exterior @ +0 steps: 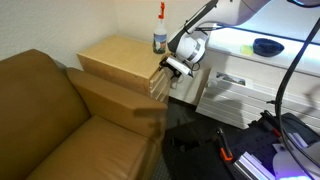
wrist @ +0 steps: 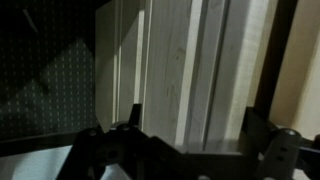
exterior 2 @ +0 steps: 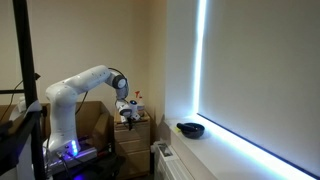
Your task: Open the top drawer of the cabinet.
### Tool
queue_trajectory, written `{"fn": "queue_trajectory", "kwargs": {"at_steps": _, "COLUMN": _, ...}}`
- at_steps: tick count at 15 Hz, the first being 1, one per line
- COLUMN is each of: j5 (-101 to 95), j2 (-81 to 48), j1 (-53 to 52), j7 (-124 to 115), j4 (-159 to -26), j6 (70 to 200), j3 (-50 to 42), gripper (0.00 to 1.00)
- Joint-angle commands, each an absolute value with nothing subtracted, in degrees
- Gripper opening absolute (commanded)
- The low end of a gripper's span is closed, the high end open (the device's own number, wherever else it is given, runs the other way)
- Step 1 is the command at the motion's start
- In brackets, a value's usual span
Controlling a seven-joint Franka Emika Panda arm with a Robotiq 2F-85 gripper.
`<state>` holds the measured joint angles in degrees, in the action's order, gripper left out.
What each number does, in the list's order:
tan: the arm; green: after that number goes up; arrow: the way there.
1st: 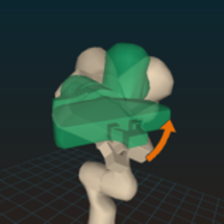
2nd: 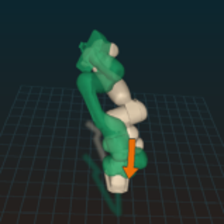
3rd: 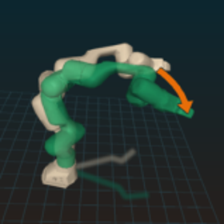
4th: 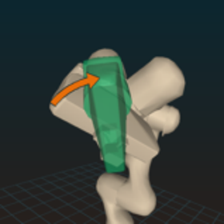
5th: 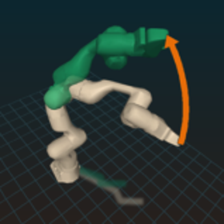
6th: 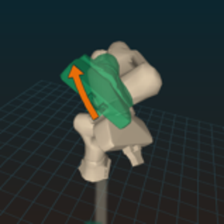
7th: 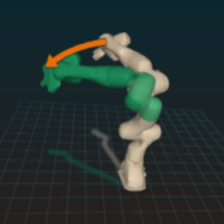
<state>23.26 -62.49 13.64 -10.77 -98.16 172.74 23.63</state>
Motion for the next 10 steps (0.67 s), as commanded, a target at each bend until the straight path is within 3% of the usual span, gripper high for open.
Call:
{"fn": "queue_trajectory", "kwargs": {"at_steps": 1, "j5": 24.9, "j2": -65.0, "j1": 18.0, "j7": -9.5, "j4": -95.9, "j6": 165.5, "j3": 26.4, "gripper": 1.00}}
{"fn": "queue_trajectory", "kwargs": {"at_steps": 5, "j5": 24.0, "j2": -62.4, "j1": 13.2, "j7": -10.4, "j4": -98.0, "j6": 172.5, "j3": 23.3, "gripper": 1.00}}
{"fn": "queue_trajectory", "kwargs": {"at_steps": 10, "j5": 24.1, "j2": -62.0, "j1": 12.3, "j7": -11.6, "j4": -97.2, "j6": 170.9, "j3": 22.2, "gripper": 1.00}}
